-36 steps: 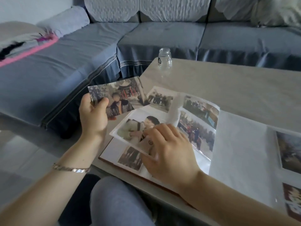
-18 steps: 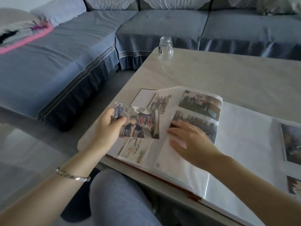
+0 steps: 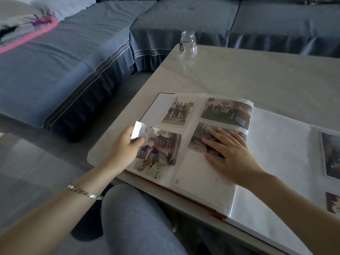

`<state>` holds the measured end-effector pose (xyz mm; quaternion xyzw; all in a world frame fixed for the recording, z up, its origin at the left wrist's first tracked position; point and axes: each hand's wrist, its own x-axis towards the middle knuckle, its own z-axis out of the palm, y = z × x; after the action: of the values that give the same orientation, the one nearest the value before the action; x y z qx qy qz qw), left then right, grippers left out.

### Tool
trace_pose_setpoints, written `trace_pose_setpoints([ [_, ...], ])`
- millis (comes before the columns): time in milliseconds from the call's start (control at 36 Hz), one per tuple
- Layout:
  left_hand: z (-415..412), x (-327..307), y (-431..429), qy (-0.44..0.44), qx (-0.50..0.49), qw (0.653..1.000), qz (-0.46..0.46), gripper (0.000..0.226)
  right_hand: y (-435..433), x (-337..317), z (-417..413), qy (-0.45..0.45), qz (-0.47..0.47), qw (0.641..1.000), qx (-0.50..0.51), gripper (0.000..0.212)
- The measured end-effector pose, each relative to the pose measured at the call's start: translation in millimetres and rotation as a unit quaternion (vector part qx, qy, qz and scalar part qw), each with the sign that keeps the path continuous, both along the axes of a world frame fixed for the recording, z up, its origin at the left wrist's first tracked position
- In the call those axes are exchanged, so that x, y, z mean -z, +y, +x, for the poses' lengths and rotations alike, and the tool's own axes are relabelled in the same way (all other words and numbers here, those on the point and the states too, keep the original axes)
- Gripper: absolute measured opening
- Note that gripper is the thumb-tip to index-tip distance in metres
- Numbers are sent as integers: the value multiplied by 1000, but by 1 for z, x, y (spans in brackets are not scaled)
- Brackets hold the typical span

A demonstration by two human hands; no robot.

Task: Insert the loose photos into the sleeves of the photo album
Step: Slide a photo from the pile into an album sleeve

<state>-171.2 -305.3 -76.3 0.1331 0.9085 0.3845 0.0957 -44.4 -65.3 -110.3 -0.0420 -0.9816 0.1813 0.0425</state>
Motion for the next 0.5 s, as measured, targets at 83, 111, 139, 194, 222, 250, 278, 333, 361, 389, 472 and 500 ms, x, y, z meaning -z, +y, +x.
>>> trace_pose_setpoints([
  [83,2,5,-2,-52,54,997,-19,18,0,1,0,5,-4,1000,2,70],
  [111,2,7,-2,-67,68,995,-25,18,0,2,0,7,-5,1000,3,70],
  [139,2,8,-2,-81,77,993,-27,17,0,2,0,9,-6,1000,4,69],
  [194,2,8,-2,-117,73,990,-13,15,0,2,0,11,-6,1000,4,70],
  [222,2,7,-3,-139,65,988,1,15,0,3,0,13,-7,1000,3,70],
  [250,2,7,-4,-157,60,986,13,16,-1,3,0,16,-8,1000,4,70],
  [278,1,7,-5,-175,57,983,23,19,-1,2,0,18,-10,1000,5,70],
  [333,0,7,-7,-198,60,978,27,23,-1,2,0,21,-7,1000,5,70],
  [361,0,7,-8,-205,63,976,25,24,-1,3,0,23,-5,1000,4,70],
  [389,0,7,-9,-210,64,975,24,24,-1,3,0,25,-4,1000,3,70],
  [472,-1,4,-10,-219,70,973,22,25,0,3,0,33,-7,999,5,68],
  [500,-1,3,-11,-221,72,972,22,25,0,4,0,35,-8,999,4,67],
])
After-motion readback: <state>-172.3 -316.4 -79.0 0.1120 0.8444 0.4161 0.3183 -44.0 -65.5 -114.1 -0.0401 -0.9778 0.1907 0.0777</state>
